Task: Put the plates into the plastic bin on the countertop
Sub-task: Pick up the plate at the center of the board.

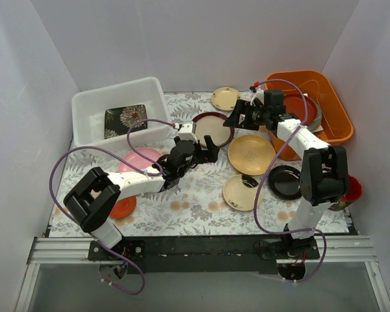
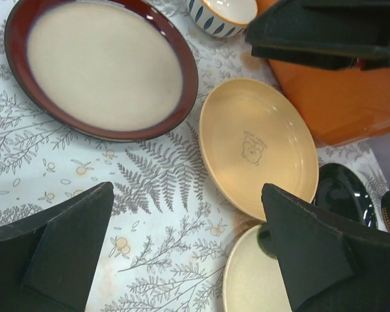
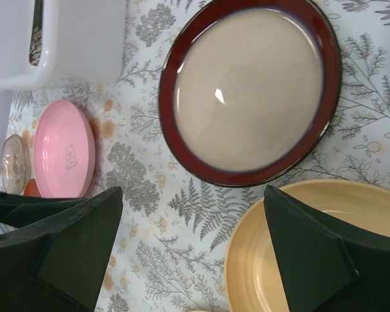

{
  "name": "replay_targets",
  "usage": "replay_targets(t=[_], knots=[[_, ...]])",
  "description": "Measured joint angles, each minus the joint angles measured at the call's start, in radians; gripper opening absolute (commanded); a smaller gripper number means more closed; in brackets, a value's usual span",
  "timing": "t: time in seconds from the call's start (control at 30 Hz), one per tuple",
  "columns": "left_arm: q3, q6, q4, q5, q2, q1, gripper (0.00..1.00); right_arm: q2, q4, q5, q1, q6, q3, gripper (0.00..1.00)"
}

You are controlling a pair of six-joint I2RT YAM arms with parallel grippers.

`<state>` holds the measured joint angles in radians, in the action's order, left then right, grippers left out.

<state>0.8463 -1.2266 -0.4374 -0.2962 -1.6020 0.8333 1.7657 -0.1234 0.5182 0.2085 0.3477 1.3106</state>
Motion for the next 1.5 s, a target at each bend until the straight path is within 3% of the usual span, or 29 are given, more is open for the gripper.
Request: replay_targets(t=[0.57,1.5], knots=[[-0.053,-0.026,0.107,-0.01,0.071,0.0,0.98,0.267,0.009,-0.026,-0.025,0.023,0.156,0.92],[-0.055,-0.011,0.196,-0.075,0.179,0.0,0.98,0.359,0.051,-0.162,0.009,0.069,0.18,0.89]])
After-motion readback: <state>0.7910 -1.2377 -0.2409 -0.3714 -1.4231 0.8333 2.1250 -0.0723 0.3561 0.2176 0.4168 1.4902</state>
